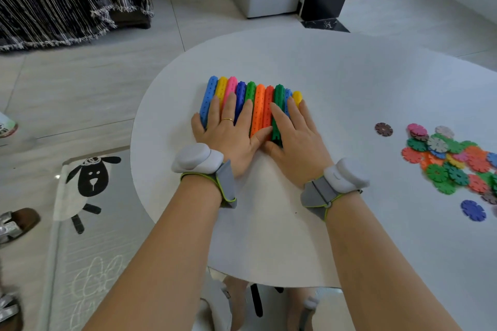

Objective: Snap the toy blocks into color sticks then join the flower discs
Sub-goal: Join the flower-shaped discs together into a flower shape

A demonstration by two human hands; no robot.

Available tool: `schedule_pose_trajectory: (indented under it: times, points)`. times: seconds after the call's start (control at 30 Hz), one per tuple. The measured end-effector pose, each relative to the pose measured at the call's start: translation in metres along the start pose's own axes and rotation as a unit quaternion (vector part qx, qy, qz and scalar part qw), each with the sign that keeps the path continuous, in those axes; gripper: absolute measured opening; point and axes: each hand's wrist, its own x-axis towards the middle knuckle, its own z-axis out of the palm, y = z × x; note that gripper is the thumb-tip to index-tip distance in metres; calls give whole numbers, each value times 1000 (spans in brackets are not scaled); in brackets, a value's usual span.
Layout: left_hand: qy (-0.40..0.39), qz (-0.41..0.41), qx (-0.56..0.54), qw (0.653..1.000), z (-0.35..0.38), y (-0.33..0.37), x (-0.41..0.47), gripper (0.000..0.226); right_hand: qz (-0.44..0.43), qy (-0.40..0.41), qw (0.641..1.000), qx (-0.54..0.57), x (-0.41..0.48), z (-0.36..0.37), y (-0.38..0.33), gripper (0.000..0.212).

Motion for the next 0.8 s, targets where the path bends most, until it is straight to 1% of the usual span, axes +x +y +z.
schedule_pose_trajectory:
  times: [0.2,0.3,0.4,0.57,0.7,0.8]
  points:
    - [0,52,-4,999,1,24,58,68,31,37,999,0,36,-9,22,69]
    - [6,68,-3,998,3,34,76,72,52,54,996,-53,51,-13,38,72]
    - [17,73,-9,997,5,45,92,75,52,34,993,-96,68,-23,58,77]
    - [2,79,-13,997,4,61,112,76,40,16,991,-128,89,-32,78,81]
    - [-7,84,-8,996,2,67,121,73,33,-10,990,-137,96,-41,85,73]
    - [-15,85,0,996,2,70,125,73,29,-10,991,-128,97,-41,88,68]
